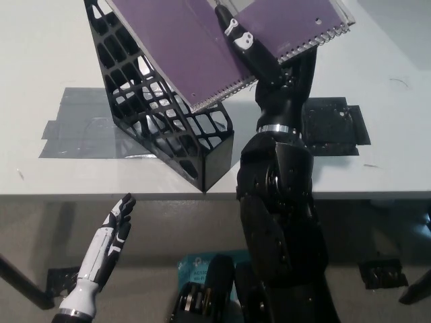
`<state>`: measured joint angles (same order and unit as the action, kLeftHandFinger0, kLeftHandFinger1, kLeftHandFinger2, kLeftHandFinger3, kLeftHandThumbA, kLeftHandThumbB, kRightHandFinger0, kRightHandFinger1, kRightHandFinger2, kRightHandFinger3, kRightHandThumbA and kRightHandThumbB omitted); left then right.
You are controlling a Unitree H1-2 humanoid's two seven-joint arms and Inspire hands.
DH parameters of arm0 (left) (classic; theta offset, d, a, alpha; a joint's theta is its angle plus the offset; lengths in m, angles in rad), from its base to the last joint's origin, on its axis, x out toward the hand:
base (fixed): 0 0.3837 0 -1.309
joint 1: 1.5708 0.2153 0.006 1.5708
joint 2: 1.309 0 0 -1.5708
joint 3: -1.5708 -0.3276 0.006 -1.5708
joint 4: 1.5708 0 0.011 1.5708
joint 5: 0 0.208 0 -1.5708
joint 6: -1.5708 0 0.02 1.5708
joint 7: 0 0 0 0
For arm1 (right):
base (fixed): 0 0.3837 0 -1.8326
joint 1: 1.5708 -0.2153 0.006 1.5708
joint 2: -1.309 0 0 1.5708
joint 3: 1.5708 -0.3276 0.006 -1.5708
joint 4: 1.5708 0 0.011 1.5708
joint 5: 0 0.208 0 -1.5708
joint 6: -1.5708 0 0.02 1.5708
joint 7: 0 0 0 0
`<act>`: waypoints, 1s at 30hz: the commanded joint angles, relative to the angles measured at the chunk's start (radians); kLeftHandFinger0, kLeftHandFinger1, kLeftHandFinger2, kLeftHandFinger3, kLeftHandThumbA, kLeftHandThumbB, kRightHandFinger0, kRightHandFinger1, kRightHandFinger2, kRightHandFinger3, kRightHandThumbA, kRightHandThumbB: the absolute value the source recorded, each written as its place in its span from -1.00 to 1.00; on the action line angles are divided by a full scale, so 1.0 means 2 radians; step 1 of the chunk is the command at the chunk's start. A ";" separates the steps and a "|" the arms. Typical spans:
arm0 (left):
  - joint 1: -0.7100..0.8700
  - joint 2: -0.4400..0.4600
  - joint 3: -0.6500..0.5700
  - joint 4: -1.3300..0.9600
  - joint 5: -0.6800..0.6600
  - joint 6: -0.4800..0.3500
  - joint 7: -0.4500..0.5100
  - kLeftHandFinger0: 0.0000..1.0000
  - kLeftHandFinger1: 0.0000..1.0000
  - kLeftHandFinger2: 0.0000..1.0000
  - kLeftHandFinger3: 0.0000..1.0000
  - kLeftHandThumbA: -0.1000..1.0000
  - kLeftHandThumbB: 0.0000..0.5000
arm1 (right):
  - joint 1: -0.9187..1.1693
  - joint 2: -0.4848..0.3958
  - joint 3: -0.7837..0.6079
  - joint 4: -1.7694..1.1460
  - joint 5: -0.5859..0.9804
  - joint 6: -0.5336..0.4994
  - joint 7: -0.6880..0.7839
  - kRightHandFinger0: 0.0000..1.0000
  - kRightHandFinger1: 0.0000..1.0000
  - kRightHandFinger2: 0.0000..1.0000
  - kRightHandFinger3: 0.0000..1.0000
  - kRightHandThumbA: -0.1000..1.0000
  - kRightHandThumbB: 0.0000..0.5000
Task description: A person hands a notebook to the robot and the robot grabs it with its right hand and places it in the magazine stand kept in the centre of the desk infront of it.
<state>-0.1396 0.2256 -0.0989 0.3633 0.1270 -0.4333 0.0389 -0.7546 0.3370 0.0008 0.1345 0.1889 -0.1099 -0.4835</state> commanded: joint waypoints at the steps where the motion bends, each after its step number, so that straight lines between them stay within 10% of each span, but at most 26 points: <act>1: -0.011 0.007 0.002 -0.011 0.006 -0.018 0.005 1.00 1.00 1.00 1.00 1.00 1.00 | -0.031 0.022 -0.006 -0.029 -0.008 -0.066 -0.020 -1.00 -1.00 -1.00 -0.99 0.78 -0.99; 30: -0.016 0.008 0.003 -0.011 0.006 -0.018 0.004 1.00 1.00 1.00 1.00 1.00 1.00 | -0.026 0.022 0.004 -0.036 -0.016 -0.078 -0.025 -1.00 -1.00 -1.00 -0.94 0.77 -1.00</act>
<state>-0.1452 0.2275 -0.0983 0.3633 0.1334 -0.4333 0.0395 -0.7550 0.3369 -0.0310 0.0967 0.1780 -0.1776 -0.5438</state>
